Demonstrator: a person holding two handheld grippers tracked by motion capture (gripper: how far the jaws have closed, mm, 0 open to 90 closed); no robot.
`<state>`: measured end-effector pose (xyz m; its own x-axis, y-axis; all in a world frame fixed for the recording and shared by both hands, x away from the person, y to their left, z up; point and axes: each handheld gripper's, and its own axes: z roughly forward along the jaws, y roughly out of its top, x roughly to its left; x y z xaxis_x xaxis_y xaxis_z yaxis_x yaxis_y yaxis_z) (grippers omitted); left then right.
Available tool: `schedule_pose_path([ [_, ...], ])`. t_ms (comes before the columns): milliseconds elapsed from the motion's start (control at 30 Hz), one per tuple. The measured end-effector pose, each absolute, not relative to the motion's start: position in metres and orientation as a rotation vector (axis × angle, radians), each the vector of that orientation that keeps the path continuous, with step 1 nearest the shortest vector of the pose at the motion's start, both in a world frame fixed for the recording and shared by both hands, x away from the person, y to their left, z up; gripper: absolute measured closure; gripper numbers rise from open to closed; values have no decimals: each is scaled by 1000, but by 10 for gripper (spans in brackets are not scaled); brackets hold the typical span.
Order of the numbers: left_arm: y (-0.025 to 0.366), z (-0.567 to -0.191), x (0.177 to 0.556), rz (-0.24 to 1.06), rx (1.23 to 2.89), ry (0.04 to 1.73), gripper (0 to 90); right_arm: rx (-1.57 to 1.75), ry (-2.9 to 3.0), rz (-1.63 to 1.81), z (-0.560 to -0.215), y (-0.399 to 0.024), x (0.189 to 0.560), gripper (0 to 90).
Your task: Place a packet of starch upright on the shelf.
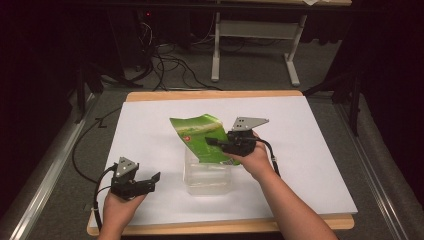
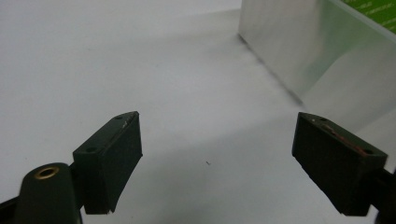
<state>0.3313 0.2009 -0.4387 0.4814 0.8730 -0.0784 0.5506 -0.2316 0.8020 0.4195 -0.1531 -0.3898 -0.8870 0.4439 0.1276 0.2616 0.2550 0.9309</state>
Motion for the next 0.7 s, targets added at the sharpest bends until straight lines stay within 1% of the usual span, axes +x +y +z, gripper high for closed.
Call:
schedule_pose_path([
  [133, 200, -438, 332, 498, 1917, 1171, 164, 672, 2355, 1692, -390, -151, 420, 815],
  [200, 200, -438, 333, 493, 1911, 1169, 164, 687, 2349, 1697, -390, -151, 420, 796],
  [267, 199, -438, 334, 490, 1910, 1167, 164, 699, 2334, 1696, -389, -152, 420, 751],
  [300, 199, -438, 334, 489, 1911, 1165, 165, 716, 2321, 1683, -388, -153, 419, 706],
  [367, 199, -437, 334, 482, 1911, 1163, 168, 723, 2315, 1680, -387, -154, 419, 689],
  [433, 198, -437, 333, 472, 1898, 1165, 172, 745, 2308, 1667, -387, -156, 418, 647],
  [467, 198, -436, 332, 466, 1898, 1161, 186, 756, 2297, 1657, -385, -159, 416, 607],
  [533, 197, -436, 332, 463, 1899, 1156, 191, 760, 2292, 1647, -384, -159, 415, 590],
  [567, 195, -437, 333, 460, 1903, 1153, 197, 766, 2277, 1626, -384, -161, 414, 550],
  [600, 195, -437, 333, 453, 1901, 1155, 206, 787, 2268, 1614, -384, -163, 413, 533],
  [633, 195, -437, 333, 453, 1901, 1155, 216, 787, 2268, 1614, -384, -163, 413, 533],
  [667, 195, -437, 334, 444, 1895, 1156, 226, 813, 2249, 1607, -386, -168, 412, 504],
  [700, 194, -436, 334, 435, 1891, 1148, 237, 824, 2243, 1610, -387, -170, 411, 500],
])
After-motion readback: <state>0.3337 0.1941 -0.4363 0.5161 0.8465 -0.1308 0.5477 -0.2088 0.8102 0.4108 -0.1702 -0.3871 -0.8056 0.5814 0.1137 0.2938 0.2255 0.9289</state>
